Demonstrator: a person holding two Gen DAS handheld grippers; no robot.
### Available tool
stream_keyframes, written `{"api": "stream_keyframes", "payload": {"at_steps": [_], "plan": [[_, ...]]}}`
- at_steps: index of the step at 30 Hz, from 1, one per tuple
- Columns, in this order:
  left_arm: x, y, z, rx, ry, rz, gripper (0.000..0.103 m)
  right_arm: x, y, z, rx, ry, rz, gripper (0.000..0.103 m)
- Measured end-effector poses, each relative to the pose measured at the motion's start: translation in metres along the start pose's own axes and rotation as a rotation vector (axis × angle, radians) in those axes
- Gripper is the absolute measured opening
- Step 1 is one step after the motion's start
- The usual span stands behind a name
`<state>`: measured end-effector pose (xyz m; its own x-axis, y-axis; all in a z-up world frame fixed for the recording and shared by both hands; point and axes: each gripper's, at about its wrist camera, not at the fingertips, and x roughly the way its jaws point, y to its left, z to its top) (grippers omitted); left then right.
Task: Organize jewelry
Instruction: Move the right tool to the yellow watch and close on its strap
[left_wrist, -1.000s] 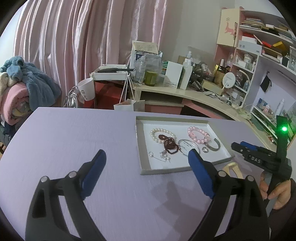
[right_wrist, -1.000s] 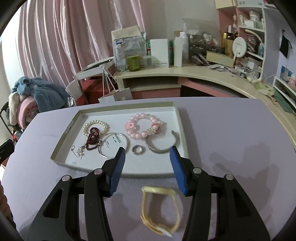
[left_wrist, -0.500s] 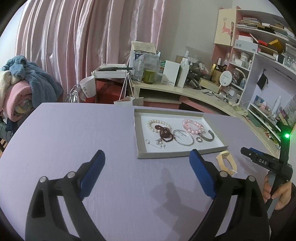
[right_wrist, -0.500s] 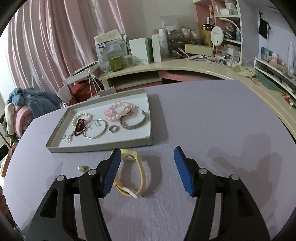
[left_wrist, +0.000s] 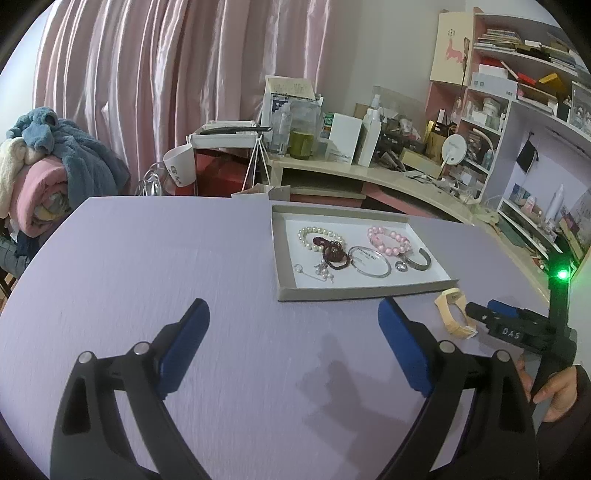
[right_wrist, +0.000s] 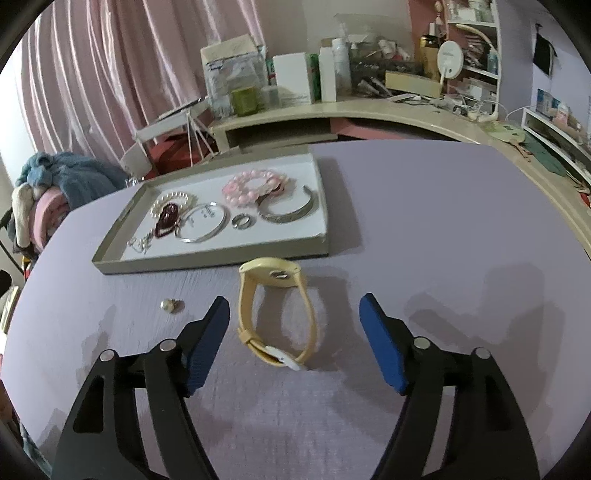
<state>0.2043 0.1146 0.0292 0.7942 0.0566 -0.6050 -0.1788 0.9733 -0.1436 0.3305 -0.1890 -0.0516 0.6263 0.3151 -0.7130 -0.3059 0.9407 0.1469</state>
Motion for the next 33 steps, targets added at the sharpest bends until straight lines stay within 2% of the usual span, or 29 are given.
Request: {"api": "stream_keyframes", "payload": {"at_steps": [3, 23, 33], "plan": [[0.001, 0.001, 0.0, 0.0, 0.004, 0.001, 0.093, 0.008, 0.003, -0.002, -0.01, 0.022, -0.01, 0.08], [0.009, 0.002, -0.004, -0.005, 0.03, 0.006, 0.093, 0.029, 0.011, -0.001, -0.037, 0.06, -0.06, 0.08], [0.011, 0.002, -0.007, -0.002, 0.034, 0.005, 0.093, 0.035, 0.012, 0.001, -0.035, 0.07, -0.064, 0.071]]}}
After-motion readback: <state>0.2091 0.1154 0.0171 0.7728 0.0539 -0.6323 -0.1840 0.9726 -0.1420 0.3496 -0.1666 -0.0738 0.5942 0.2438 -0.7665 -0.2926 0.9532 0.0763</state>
